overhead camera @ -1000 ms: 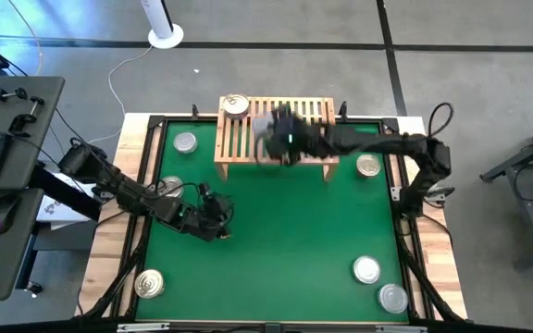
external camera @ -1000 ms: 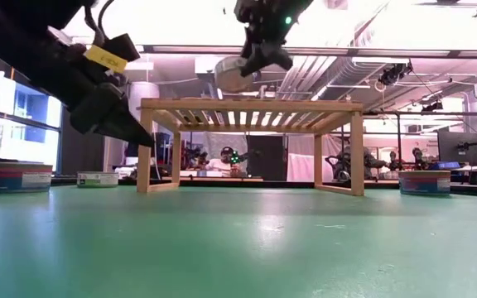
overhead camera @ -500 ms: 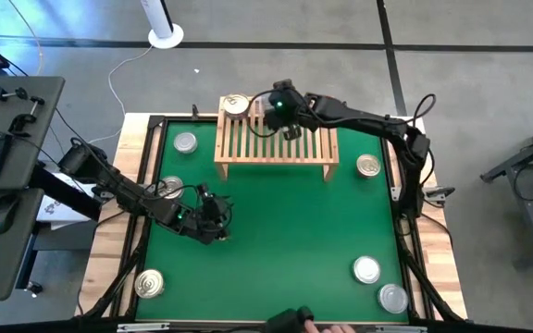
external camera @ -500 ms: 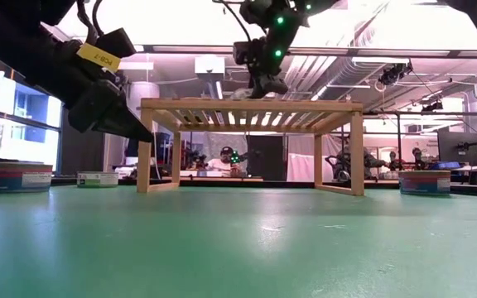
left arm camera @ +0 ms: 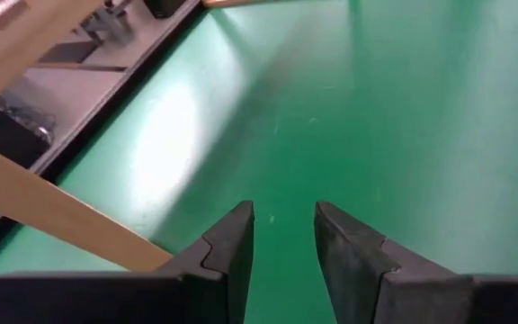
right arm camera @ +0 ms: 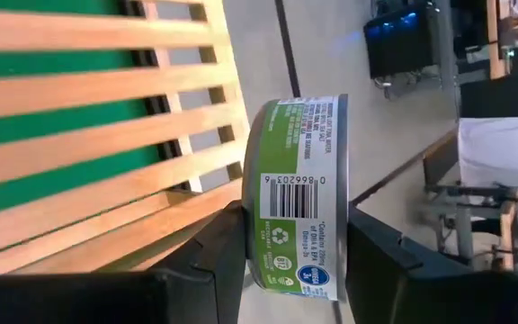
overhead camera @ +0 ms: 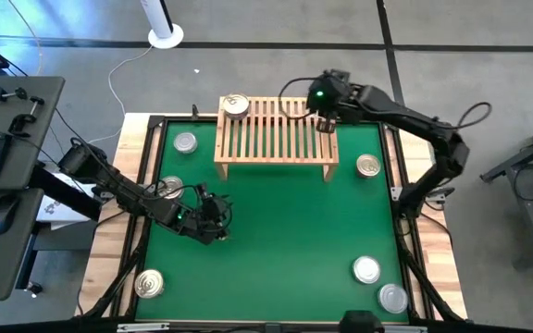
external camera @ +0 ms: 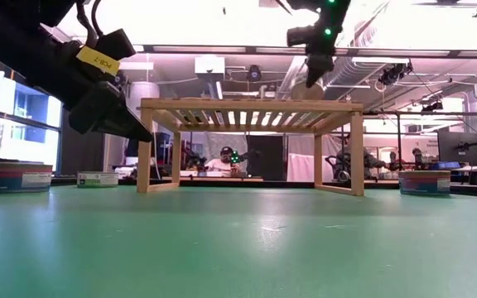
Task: Stack canned seafood by type on shelf
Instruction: Put the center green tuna can on the shelf, then move the top right blue tuna can to the center of the table, then put the center blue tuna can on the shelf aligned with the other blue tuna can
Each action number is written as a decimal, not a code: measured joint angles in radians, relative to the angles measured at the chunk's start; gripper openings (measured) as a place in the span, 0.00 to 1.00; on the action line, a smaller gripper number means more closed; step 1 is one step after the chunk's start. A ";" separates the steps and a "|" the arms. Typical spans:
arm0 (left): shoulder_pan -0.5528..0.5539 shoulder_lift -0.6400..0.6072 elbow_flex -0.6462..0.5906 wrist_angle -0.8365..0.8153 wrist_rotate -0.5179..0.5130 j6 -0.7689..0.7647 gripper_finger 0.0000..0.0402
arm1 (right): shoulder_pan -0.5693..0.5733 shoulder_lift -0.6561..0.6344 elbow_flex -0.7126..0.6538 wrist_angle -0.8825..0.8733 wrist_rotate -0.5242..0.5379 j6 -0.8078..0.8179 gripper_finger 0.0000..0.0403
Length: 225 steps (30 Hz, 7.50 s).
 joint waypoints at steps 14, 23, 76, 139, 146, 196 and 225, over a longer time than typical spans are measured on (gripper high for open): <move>0.000 0.000 0.000 0.010 -0.021 0.000 0.27 | -0.044 -0.029 -0.220 0.181 -0.003 -0.102 0.35; 0.000 0.000 0.000 0.021 -0.021 0.000 0.27 | -0.051 -0.030 -0.220 0.172 -0.044 -0.104 0.40; -0.001 -0.001 -0.028 0.071 0.005 -0.044 0.27 | 0.444 -0.749 -0.726 0.140 -0.238 0.973 0.58; -0.169 -0.001 0.066 0.264 0.165 -0.020 0.27 | 0.871 -0.275 -1.092 0.825 -0.397 1.632 0.00; -0.233 -0.001 0.100 0.276 0.136 -0.100 0.27 | 0.832 0.097 -0.976 1.333 -0.384 1.317 0.00; -0.182 0.344 0.102 0.322 0.219 -0.628 0.27 | 0.771 0.520 -0.794 1.799 -0.509 0.649 0.98; -0.356 0.125 0.103 -0.124 0.087 -0.935 0.27 | 0.860 0.430 -0.844 1.900 -0.303 0.682 0.94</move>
